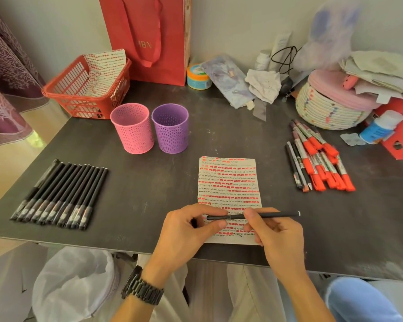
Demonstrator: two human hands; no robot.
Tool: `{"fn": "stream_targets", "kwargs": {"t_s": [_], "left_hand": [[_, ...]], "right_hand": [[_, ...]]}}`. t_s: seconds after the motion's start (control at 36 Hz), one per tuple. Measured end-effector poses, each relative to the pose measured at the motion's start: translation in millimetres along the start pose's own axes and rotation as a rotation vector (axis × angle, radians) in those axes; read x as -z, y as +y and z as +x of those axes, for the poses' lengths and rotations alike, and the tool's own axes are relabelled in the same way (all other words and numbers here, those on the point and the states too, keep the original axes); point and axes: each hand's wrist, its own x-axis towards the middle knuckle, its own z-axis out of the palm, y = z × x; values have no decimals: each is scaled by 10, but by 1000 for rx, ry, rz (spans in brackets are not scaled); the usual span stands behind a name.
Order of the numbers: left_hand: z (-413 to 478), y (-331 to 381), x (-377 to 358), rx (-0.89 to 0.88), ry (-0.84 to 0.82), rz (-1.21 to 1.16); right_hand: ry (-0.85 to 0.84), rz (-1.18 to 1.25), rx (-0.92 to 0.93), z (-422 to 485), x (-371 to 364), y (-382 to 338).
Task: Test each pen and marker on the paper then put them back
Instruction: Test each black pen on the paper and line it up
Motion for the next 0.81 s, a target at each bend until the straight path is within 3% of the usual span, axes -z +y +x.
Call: {"fn": "stream_targets", "kwargs": {"t_s": [0.81], "left_hand": [[24, -31, -94, 15, -24, -46]], "right_hand": [[-30, -128, 84, 10, -73, 82]]}}
